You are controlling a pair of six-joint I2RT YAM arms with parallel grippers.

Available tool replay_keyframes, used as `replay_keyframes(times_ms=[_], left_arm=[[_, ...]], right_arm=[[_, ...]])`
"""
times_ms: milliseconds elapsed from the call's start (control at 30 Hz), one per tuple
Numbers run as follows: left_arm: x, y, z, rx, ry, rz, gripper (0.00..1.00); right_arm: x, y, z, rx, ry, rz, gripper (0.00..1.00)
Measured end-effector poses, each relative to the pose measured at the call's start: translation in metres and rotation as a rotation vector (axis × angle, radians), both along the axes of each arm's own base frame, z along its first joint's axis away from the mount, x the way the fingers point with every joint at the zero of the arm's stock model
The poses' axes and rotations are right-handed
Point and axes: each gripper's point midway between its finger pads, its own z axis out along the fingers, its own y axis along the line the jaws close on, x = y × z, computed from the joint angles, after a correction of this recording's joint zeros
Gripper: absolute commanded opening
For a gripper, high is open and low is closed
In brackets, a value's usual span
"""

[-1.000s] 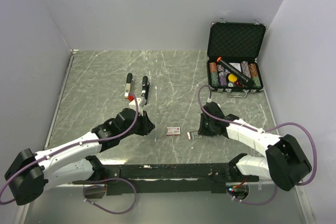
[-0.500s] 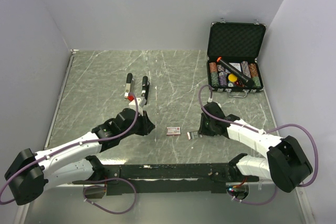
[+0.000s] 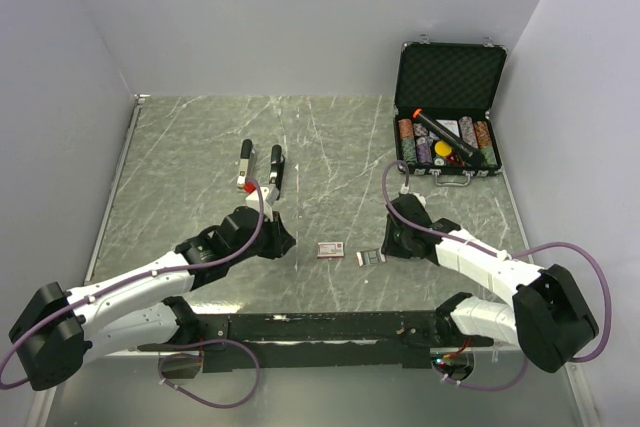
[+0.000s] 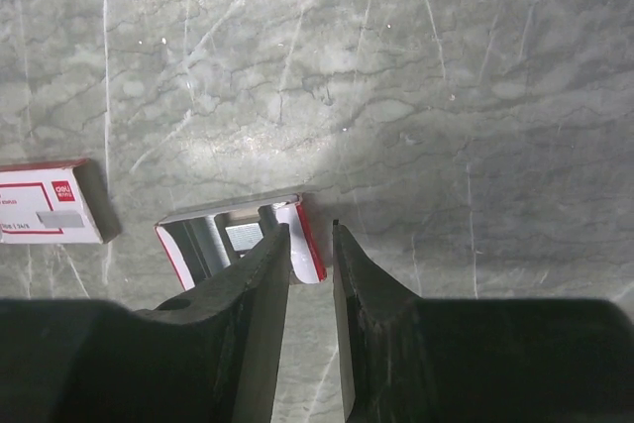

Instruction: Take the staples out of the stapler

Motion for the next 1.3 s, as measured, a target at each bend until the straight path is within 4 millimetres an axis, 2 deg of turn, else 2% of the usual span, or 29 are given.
replay_keyframes(times_ms=[533, 1067, 1300], left_arm=[[-0.0003, -0.0003, -0.0014, 0.004, 0.003, -0.001, 0.21], [0.0003, 0.0002, -0.0015, 0.005, 0.001, 0.003, 0.21], [0.0002, 0.0, -0.0052, 0.015, 0.009, 0.002, 0.21]], right_arm=[[-0.0011, 0.0025, -0.0059, 0.006, 0.026, 0.006, 0.26], [-0.0012, 0.0065, -0.007, 0.022, 0.033, 0.017, 0.17], [-0.001, 0.0057, -0.0075, 0.016, 0.032, 0.022, 0.17]])
